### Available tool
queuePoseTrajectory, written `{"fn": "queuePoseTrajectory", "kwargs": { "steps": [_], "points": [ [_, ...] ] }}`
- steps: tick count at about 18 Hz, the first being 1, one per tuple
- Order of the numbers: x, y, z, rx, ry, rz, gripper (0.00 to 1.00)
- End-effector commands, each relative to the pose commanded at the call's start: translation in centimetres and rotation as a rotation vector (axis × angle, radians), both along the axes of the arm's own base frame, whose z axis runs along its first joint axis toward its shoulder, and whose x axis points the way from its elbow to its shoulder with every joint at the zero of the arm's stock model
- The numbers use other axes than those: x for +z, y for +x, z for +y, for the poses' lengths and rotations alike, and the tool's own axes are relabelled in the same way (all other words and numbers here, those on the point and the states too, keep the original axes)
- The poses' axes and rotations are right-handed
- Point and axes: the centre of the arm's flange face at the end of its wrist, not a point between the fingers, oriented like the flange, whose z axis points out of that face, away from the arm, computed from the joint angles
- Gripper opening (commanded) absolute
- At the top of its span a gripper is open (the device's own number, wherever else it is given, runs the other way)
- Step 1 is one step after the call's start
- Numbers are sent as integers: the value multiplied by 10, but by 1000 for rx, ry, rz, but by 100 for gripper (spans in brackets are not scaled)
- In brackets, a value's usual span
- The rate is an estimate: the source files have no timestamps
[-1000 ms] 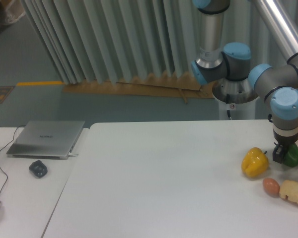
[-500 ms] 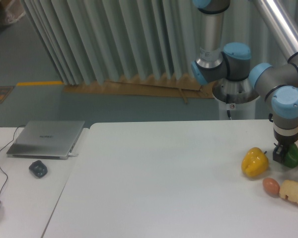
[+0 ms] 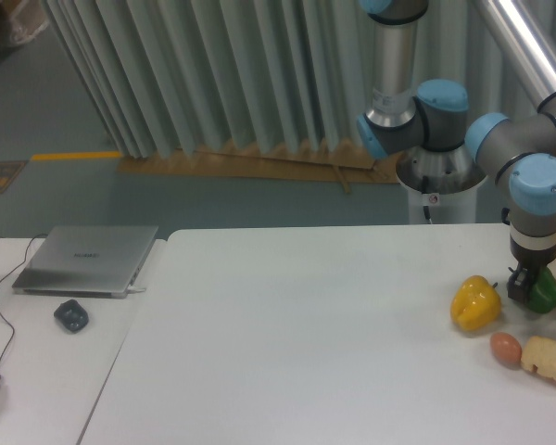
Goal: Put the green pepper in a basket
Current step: 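Hold the green pepper gripped while adjusting the grasp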
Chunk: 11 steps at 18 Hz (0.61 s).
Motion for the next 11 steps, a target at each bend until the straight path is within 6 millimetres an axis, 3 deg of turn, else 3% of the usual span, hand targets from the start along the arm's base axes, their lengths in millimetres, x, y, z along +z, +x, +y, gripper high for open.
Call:
{"fn": "queuePoseTrajectory", "kwargs": {
  "steps": [11],
  "points": [
    [30,-5,-8,43,106,5,67]
  ]
}}
